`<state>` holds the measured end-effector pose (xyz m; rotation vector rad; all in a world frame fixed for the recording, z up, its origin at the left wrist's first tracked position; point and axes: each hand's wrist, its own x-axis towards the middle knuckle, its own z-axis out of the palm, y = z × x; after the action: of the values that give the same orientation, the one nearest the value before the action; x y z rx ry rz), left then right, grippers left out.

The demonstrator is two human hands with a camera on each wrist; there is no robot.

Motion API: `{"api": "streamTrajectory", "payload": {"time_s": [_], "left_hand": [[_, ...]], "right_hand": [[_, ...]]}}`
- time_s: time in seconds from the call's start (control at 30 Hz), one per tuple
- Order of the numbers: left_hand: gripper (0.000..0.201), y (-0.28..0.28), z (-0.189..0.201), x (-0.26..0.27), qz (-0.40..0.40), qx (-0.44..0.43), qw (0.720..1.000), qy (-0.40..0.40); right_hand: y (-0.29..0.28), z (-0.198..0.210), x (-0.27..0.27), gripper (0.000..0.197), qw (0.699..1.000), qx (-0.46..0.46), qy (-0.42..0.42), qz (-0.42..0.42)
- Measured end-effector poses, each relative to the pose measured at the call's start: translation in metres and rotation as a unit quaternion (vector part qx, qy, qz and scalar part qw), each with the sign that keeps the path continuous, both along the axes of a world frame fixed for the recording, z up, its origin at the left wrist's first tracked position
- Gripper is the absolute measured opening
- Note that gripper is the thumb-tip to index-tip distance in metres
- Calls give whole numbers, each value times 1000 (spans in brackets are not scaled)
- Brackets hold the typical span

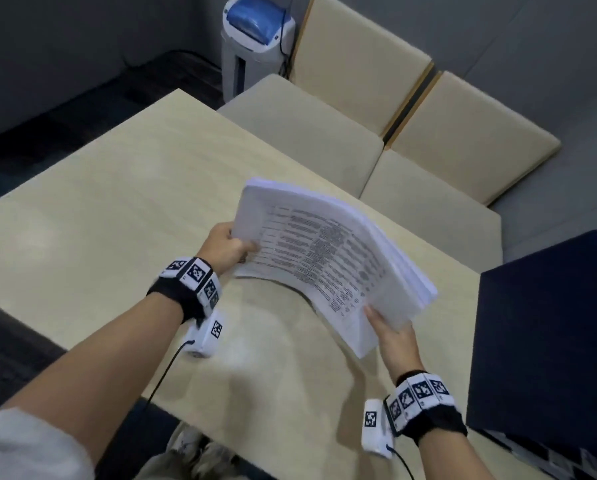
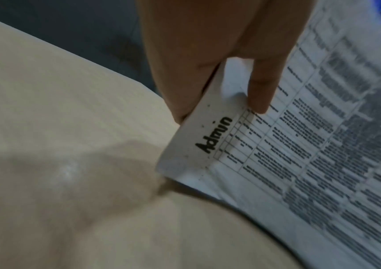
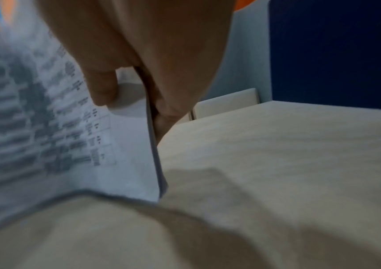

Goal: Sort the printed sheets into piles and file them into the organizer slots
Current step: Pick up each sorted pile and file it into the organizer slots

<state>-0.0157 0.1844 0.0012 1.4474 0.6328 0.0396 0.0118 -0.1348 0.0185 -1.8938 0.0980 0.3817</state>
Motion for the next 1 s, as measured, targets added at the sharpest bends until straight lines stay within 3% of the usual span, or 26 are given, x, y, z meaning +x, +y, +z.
{"api": "streamTrajectory", "payload": {"time_s": [0.27, 0.4, 0.5, 0.6, 0.73, 0.87, 0.93, 1.0], "left_hand": [[41, -11, 40, -22, -64, -118, 991, -24], [36, -37, 48, -32, -139, -160, 977, 9], [28, -64, 46, -36, -187, -132, 973, 26], [36, -96, 40, -39, -186, -103, 977, 6], [40, -152, 51, -48, -192, -117, 974, -2], [46, -203, 35, -56, -249, -168, 954, 16], [49, -234, 21, -67, -256, -135, 956, 39], [78, -276, 10, -84, -273, -32, 958, 80]], "right_hand": [[-22, 67, -39, 14, 994, 97, 3, -53], [-54, 82, -71, 21, 995, 92, -21, -44], [-79, 85, -96, 18, 1000, 3, -18, 12], [-109, 81, -118, 19, 999, -39, -3, 22], [-154, 86, -146, 35, 1000, 25, 4, -11], [-216, 83, -166, 26, 993, 90, 58, -53], [-255, 70, -173, 25, 994, 82, 51, -60], [-297, 54, -182, 24, 993, 82, 43, -77]]}}
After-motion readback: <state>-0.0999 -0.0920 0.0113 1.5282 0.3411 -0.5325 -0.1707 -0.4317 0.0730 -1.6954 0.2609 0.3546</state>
